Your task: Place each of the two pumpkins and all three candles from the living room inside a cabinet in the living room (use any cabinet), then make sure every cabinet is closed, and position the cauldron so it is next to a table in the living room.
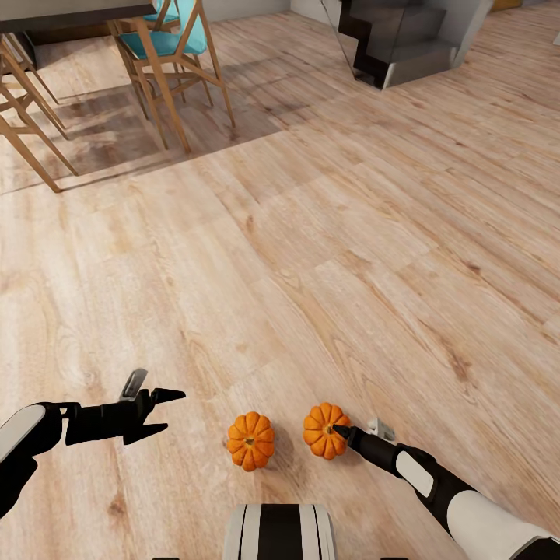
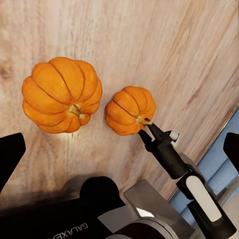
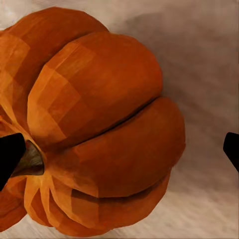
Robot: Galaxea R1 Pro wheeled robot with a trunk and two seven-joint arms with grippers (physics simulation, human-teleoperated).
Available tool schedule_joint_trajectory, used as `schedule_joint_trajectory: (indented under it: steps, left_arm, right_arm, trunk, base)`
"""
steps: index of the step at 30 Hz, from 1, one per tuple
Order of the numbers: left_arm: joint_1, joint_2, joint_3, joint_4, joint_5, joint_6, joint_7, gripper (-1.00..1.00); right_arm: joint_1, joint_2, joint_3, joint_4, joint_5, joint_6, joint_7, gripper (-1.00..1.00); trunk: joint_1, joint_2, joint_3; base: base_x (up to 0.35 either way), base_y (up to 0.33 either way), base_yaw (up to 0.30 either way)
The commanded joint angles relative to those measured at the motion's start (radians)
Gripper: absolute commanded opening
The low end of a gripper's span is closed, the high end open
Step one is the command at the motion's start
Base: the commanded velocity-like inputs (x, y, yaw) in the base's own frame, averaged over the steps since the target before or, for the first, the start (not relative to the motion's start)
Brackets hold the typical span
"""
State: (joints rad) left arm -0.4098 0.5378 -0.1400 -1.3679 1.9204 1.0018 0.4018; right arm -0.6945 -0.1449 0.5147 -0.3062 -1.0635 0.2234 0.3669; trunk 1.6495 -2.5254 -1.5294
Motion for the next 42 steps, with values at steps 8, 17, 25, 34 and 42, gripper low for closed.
schedule_joint_trajectory:
  steps: [8, 17, 25, 34, 42]
  left_arm:
    - [0.0, 0.001, -0.001, 0.0, 0.011, -0.001, 0.009, 1.0]
    - [0.0, 0.001, -0.001, 0.0, 0.011, -0.001, 0.009, 1.0]
    - [0.0, 0.001, -0.001, 0.0, 0.011, -0.001, 0.009, 1.0]
    - [0.0, -0.001, -0.005, 0.0, 0.011, -0.001, 0.009, 1.0]
    - [0.0, -0.001, -0.012, 0.0, 0.011, -0.001, 0.009, 1.0]
  right_arm:
    - [0.0, -0.001, 0.004, -0.001, -0.007, 0.004, 0.001, 1.0]
    - [0.0, -0.001, 0.004, -0.001, -0.007, 0.004, 0.001, 1.0]
    - [0.0, -0.001, 0.004, -0.001, -0.007, 0.004, 0.0, 1.0]
    - [0.0, -0.001, 0.004, -0.001, -0.007, 0.004, 0.0, 1.0]
    - [0.0, -0.001, 0.005, -0.001, -0.006, 0.003, 0.0, -1.0]
  trunk:
    - [0.0, 0.0, -0.001]
    - [0.0, 0.0, -0.001]
    - [0.0, 0.0, -0.001]
    - [0.0, 0.0, -0.001]
    - [0.0, 0.0, -0.001]
  base:
    - [0.023, 0.011, 0.0]
    - [0.039, 0.018, 0.0]
    - [0.001, 0.087, 0.0]
    - [-0.031, 0.006, 0.0]
    - [-0.013, 0.0, 0.0]
